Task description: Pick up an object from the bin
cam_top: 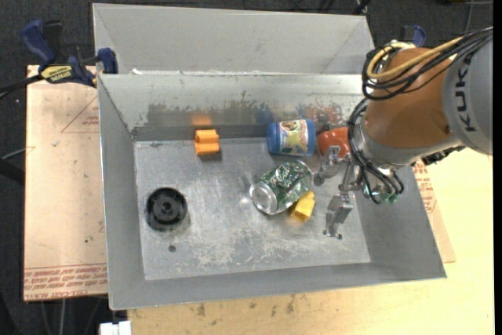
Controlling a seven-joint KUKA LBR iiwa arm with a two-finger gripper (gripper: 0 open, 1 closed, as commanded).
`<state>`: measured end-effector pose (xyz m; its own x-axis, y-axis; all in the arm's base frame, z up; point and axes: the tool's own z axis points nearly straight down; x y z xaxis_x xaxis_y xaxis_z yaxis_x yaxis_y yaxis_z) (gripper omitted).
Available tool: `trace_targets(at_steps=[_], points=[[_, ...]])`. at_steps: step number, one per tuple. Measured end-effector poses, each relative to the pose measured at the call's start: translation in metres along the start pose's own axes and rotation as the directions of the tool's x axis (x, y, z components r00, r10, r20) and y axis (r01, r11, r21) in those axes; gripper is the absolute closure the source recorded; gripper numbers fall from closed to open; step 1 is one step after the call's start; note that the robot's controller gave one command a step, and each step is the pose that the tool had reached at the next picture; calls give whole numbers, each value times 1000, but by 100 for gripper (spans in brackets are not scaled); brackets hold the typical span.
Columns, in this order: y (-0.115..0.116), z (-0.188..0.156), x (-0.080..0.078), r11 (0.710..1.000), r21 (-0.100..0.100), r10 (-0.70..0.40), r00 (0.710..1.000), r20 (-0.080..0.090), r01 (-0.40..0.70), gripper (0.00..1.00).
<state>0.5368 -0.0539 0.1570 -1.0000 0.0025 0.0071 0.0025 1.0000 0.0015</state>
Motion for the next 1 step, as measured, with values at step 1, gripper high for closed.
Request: trace_targets(at_steps=[1], points=[[0,-4,-2,1000,1,-2,1000,8,2,0]])
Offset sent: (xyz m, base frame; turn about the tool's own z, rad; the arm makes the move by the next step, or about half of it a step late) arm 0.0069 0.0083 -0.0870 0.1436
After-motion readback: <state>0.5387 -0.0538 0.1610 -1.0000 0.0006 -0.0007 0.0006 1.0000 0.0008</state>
